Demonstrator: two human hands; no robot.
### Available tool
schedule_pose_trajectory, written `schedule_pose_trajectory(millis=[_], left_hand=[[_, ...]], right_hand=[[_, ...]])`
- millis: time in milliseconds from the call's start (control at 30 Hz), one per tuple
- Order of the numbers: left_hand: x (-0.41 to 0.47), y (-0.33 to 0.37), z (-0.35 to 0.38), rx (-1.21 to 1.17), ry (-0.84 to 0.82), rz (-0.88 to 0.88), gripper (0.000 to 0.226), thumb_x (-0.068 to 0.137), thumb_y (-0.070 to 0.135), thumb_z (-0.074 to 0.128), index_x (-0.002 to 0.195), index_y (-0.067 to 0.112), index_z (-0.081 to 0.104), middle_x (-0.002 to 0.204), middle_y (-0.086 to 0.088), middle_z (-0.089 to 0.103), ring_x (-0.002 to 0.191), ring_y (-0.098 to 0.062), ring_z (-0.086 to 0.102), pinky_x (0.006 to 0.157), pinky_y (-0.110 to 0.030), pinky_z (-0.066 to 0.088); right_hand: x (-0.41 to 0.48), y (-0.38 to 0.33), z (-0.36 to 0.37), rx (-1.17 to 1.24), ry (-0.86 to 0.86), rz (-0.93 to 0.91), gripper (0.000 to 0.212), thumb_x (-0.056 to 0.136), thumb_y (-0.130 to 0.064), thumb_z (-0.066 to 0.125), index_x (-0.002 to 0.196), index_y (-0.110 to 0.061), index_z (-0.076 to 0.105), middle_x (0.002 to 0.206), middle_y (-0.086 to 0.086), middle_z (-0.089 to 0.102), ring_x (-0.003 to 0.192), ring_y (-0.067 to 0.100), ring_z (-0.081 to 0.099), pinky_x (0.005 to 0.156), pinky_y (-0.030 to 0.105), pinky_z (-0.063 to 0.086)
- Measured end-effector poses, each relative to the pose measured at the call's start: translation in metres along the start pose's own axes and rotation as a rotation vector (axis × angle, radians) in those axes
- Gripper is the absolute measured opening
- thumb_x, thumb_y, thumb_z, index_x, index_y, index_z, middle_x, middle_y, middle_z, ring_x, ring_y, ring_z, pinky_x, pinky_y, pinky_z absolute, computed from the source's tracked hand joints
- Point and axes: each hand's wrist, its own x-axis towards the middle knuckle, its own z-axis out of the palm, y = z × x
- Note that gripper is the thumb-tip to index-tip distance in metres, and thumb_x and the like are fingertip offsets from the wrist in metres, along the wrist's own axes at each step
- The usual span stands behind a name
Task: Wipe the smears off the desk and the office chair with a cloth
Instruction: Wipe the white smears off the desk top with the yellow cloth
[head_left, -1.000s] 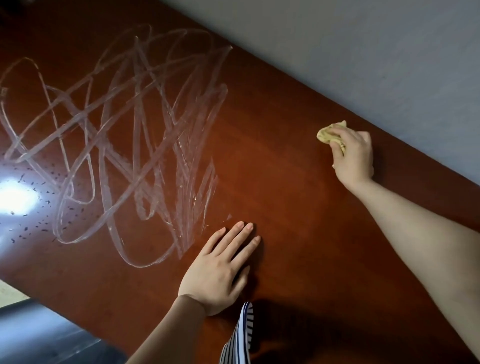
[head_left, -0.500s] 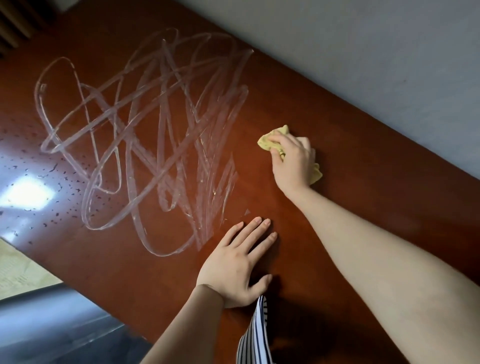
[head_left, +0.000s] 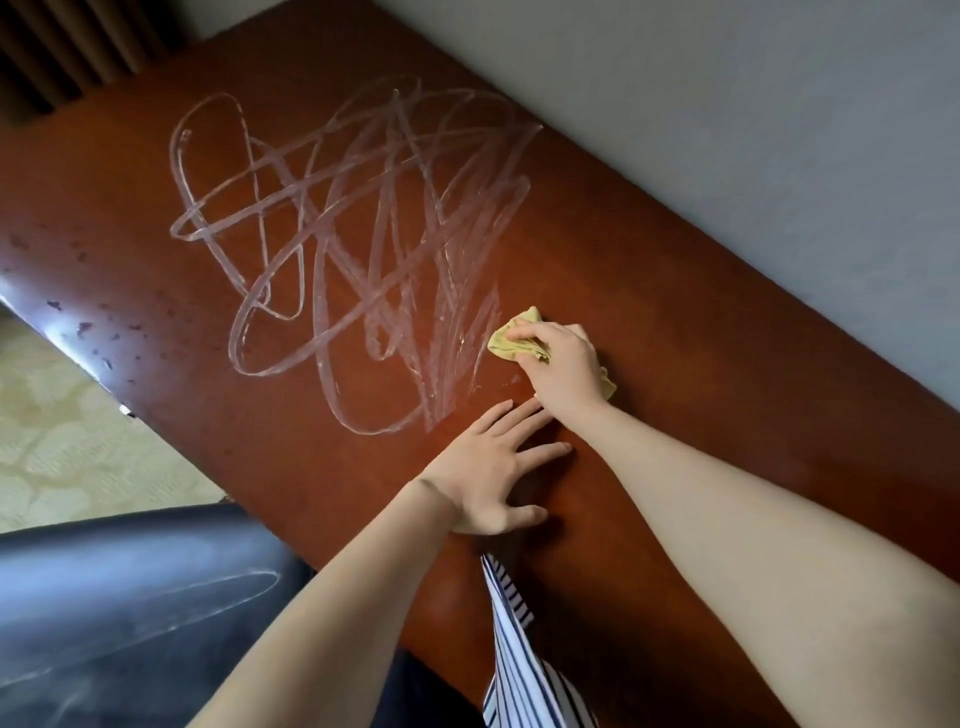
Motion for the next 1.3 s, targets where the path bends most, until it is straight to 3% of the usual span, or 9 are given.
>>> schedule_pose_trajectory(millis=[167,433,633,767,933,1100,1300], left_hand=[[-0.019,0.011,0.003,0.05,-0.051,0.007,0.077,0.091,0.059,0.042,0.153,0.029,0.007,0.16,-0.001,-0.012,0.144,-0.015,-0.023,0.111,-0.035,-0.025],[-0.098,0.028,0.032,0.021,0.059,-0.122,0.075,0.09,0.058,0.042,0.153,0.029,0.011,0.159,0.007,-0.009,0.143,-0.012,-0.024,0.11,-0.034,-0.028],[-0.152,0.034,0.04,0.004,0.194,-0.408,0.079,0.088,0.048,0.053,0.151,0.027,0.011,0.156,0.011,-0.009,0.145,-0.014,-0.018,0.115,-0.036,-0.019],[-0.182,0.037,0.043,-0.067,0.275,-0.655,0.088,0.087,0.051,0.058,0.152,0.021,0.007,0.155,0.008,-0.014,0.143,-0.015,-0.022,0.113,-0.034,-0.019],[-0.188,0.015,0.034,-0.018,0.172,-0.869,0.12,0.073,0.076,0.053,0.15,0.013,-0.013,0.146,-0.005,-0.038,0.133,-0.02,-0.039,0.112,-0.045,-0.018],[-0.174,-0.02,0.006,-0.011,0.045,-0.914,0.145,0.055,0.086,0.058,0.147,0.005,-0.019,0.15,-0.022,-0.031,0.139,-0.034,-0.031,0.112,-0.051,-0.013],[-0.159,-0.029,0.001,0.072,-0.09,-0.876,0.151,0.052,0.088,0.056,0.144,-0.004,-0.02,0.15,-0.032,-0.023,0.14,-0.046,-0.02,0.116,-0.051,0.001]], right_hand=[[-0.021,-0.005,-0.001,-0.026,-0.032,0.046,0.026,0.091,-0.014,0.06,0.113,-0.026,0.066,0.121,-0.006,0.061,0.117,0.013,0.045,0.093,0.024,0.035],[-0.084,-0.011,0.014,-0.03,-0.041,-0.011,0.028,0.092,-0.014,0.06,0.116,-0.027,0.065,0.123,-0.003,0.058,0.111,0.013,0.049,0.086,0.02,0.036],[-0.144,-0.013,0.034,-0.003,-0.092,-0.149,0.03,0.09,-0.014,0.062,0.116,-0.028,0.067,0.124,-0.006,0.059,0.11,0.009,0.048,0.094,0.02,0.038],[-0.19,-0.009,0.039,0.063,-0.12,-0.299,0.03,0.082,-0.004,0.069,0.105,-0.023,0.072,0.117,-0.004,0.066,0.109,0.013,0.053,0.096,0.035,0.043],[-0.22,-0.007,0.044,0.075,-0.133,-0.489,0.032,0.074,0.002,0.073,0.094,-0.022,0.075,0.108,-0.009,0.07,0.102,0.015,0.059,0.086,0.033,0.042],[-0.207,-0.015,0.044,0.051,-0.107,-0.557,0.031,0.071,0.006,0.075,0.093,-0.017,0.075,0.108,-0.007,0.07,0.097,0.019,0.062,0.084,0.03,0.041],[-0.159,-0.031,0.039,0.026,-0.067,-0.336,0.028,0.078,0.004,0.071,0.099,-0.014,0.075,0.11,-0.001,0.07,0.103,0.018,0.057,0.088,0.04,0.051]])
